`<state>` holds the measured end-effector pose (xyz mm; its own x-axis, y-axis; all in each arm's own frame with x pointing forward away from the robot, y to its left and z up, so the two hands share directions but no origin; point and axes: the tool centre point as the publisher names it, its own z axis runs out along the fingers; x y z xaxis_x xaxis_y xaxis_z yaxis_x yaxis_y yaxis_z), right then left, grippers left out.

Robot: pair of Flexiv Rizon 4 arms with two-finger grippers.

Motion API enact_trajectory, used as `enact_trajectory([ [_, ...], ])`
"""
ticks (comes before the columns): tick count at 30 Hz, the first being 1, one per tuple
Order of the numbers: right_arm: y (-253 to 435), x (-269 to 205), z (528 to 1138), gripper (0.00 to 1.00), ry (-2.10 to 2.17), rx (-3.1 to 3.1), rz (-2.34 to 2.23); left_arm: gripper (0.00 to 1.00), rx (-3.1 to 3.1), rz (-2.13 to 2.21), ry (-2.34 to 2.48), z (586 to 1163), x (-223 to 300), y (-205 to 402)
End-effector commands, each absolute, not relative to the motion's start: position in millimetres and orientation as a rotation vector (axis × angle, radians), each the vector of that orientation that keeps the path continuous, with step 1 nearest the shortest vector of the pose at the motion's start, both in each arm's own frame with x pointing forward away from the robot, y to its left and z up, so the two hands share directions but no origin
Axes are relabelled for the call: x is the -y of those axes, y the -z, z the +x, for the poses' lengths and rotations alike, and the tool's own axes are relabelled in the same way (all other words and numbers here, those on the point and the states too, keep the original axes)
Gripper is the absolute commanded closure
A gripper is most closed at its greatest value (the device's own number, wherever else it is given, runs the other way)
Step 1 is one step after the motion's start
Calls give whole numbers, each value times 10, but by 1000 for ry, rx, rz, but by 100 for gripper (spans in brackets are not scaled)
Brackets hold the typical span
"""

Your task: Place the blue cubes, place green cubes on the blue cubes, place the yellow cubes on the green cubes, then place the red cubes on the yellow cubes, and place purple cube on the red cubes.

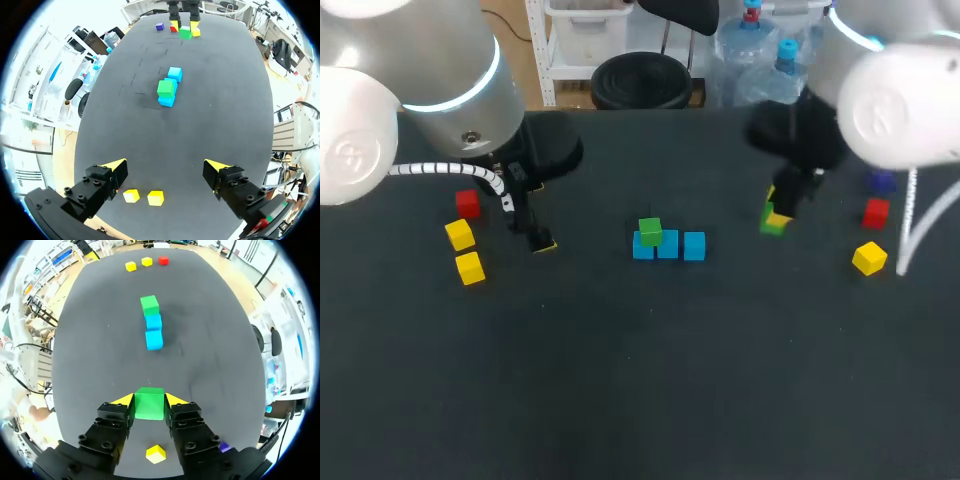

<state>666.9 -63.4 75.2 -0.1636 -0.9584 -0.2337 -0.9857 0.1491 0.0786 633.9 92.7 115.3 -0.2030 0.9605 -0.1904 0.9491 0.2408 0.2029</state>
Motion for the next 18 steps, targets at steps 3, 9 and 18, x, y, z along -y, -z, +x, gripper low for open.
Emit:
enact_trajectory([
  [3, -763, 433, 6760, 100, -455, -2285, -2042, 0, -2241, 1781, -59, 6341, -932, -1154],
  [9, -764, 249, 6689, 100, -501, -2210, -2124, 0, -2241, 1781, -59, 6341, -932, -1154],
  [18, -797, 23, 6580, 100, -537, -2055, -2271, 0, -2241, 1781, -59, 6341, -932, -1154],
])
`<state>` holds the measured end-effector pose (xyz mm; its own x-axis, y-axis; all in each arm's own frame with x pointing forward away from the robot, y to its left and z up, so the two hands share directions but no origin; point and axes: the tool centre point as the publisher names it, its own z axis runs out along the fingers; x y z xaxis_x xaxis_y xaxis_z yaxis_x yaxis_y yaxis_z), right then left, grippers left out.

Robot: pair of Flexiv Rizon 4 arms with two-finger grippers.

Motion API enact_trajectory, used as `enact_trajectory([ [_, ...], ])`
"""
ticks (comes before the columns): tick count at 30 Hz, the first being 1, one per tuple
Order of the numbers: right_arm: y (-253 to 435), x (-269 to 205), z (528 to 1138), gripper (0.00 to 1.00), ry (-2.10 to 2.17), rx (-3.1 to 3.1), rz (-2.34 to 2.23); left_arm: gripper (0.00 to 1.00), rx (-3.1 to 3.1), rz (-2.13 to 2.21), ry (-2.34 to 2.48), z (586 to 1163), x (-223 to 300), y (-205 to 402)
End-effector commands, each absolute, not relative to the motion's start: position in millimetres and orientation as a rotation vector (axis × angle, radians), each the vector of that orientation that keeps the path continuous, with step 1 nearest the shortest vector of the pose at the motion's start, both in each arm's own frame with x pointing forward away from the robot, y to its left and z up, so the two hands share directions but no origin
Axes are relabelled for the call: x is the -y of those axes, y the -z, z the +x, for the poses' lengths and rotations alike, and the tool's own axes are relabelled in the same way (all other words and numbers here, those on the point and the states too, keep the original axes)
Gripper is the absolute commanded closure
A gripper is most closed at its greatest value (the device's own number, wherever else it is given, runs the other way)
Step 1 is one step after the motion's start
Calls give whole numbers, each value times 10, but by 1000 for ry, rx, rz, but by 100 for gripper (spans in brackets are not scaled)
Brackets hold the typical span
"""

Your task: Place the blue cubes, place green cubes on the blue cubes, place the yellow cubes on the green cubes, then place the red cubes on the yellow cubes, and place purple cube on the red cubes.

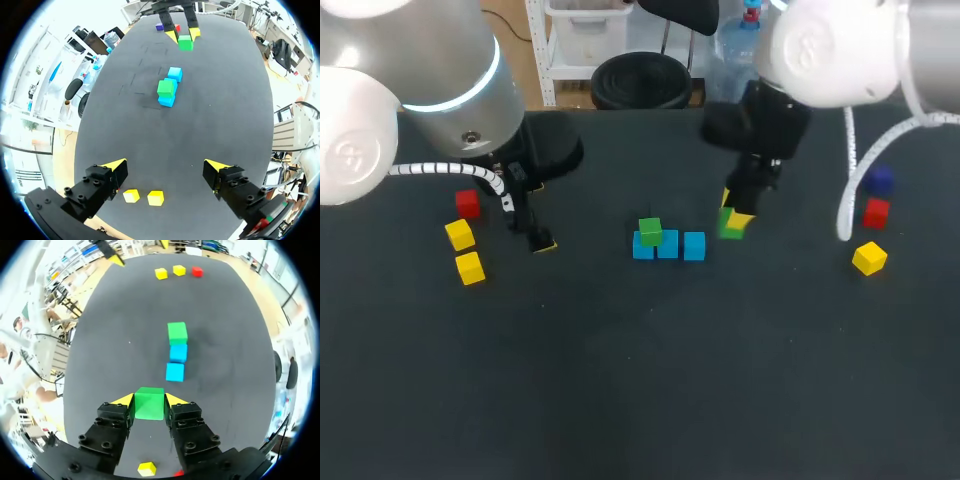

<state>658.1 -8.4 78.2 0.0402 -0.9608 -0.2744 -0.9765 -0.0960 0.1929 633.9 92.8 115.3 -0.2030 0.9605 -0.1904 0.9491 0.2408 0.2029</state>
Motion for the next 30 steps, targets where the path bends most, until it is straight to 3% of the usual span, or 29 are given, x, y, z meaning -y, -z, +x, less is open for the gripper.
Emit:
enact_trajectory([
  [1, -795, 7, 6571, 100, -538, -2045, -2285, 0, -2241, 1781, -59, 6341, -932, -1154],
  [30, -483, -325, 6810, 100, -427, -2232, -2193, 0, -2241, 1781, -59, 6341, -932, -1154],
])
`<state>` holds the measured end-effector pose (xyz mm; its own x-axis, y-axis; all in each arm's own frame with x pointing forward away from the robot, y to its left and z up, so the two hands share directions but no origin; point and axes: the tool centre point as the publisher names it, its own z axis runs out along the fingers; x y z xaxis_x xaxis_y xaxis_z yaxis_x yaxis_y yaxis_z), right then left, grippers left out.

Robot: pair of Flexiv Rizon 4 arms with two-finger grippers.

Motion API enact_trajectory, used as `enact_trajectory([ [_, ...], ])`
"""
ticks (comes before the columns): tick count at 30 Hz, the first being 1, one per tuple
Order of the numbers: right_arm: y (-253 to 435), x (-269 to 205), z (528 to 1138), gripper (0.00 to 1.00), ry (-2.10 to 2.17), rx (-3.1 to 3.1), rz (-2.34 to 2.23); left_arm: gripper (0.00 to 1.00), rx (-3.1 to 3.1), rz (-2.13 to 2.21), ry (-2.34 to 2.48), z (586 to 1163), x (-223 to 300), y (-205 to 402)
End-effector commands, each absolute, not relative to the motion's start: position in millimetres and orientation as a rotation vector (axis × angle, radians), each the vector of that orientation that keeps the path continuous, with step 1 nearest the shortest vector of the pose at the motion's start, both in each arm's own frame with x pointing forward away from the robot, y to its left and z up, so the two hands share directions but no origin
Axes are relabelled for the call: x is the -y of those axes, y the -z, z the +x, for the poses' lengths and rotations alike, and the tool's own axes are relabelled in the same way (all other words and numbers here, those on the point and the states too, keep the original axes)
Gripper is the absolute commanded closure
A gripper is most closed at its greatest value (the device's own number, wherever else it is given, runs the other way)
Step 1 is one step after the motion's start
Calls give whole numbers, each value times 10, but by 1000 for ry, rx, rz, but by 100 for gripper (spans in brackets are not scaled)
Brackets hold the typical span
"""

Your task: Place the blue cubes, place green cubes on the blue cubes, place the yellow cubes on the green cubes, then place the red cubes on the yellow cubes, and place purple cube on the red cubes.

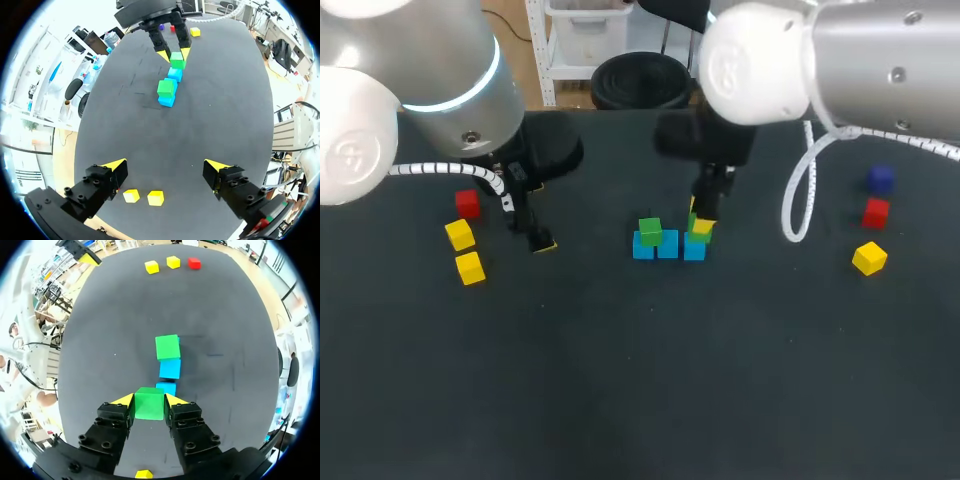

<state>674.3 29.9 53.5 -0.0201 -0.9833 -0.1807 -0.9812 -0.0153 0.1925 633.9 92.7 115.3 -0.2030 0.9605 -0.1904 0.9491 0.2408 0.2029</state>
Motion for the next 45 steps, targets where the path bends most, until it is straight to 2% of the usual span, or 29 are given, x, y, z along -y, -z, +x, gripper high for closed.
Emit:
enact_trajectory([
  [1, -475, -328, 6829, 100, 426, 2214, 2163, 0, -2241, 1781, -59, 6341, -932, -1154],
  [10, -518, -356, 6894, 100, 494, 2272, 2162, 0, -2241, 1781, -59, 6341, -932, -1154],
  [18, -1567, 2, 6784, 100, 854, 2582, 2102, 0, -2241, 1781, -59, 6341, -932, -1154],
  [45, -1567, 2, 6784, 100, 854, 2582, 2102, 0, -2241, 1781, -59, 6341, -932, -1154],
])
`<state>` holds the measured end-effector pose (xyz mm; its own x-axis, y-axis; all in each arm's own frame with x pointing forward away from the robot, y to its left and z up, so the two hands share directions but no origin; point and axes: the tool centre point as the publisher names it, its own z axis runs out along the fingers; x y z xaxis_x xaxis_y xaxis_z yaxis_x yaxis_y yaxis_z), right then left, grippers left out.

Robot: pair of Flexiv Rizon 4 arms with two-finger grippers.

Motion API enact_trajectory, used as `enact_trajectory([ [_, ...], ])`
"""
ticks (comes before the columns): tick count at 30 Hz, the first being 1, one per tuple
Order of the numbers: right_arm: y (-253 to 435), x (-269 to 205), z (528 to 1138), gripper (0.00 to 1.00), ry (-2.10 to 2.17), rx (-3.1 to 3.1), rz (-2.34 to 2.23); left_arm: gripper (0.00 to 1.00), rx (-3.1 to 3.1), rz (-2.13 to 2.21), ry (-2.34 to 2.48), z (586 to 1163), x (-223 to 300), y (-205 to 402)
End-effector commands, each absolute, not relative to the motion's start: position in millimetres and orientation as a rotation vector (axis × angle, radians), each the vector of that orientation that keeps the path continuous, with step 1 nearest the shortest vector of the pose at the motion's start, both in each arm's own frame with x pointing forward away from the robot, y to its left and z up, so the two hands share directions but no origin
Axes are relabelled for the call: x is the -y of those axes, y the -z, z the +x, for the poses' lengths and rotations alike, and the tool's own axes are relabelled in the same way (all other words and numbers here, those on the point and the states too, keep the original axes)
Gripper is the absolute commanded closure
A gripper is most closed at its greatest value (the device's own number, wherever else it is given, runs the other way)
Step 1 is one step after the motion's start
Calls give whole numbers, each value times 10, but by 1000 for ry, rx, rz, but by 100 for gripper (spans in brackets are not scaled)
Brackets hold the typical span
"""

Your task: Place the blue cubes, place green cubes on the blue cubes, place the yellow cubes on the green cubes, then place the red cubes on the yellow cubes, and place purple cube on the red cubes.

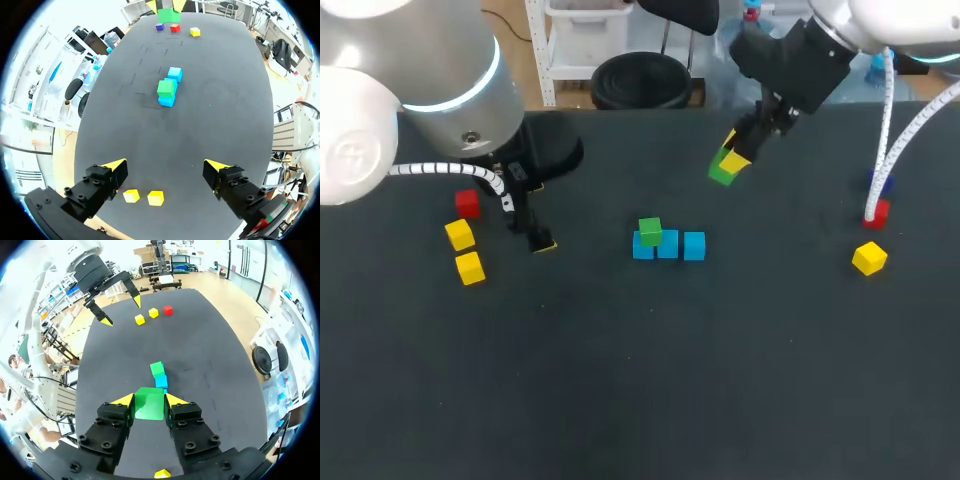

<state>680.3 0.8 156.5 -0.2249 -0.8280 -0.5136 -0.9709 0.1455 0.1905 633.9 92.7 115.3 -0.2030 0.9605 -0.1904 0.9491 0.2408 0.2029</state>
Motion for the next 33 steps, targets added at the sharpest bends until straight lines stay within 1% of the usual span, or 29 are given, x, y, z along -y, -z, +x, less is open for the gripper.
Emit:
enact_trajectory([
  [1, -1567, 2, 6784, 100, -707, -2138, -1740, 0, -2241, 1781, -59, 6341, -932, -1154],
  [18, -1199, -280, 6701, 100, -760, -2157, -1807, 0, -2241, 1781, -59, 6341, -932, -1154],
  [28, -1129, -291, 6693, 100, -783, -2185, -1789, 0, -2241, 1781, -59, 6341, -932, -1154],
  [29, -1129, -291, 6693, 90, -783, -2185, -1789, 0, -2241, 1781, -59, 6341, -932, -1154],
  [30, -1129, -291, 6693, 77, -783, -2185, -1789, 0, -2241, 1781, -59, 6341, -932, -1154],
  [31, -1129, -291, 6693, 66, -783, -2185, -1789, 0, -2241, 1781, -59, 6341, -932, -1154],
  [32, -1129, -291, 6693, 68, -783, -2185, -1789, 0, -2241, 1781, -59, 6341, -932, -1154],
  [33, -1129, -291, 6693, 92, -783, -2185, -1789, 0, -2241, 1781, -59, 6341, -932, -1154],
])
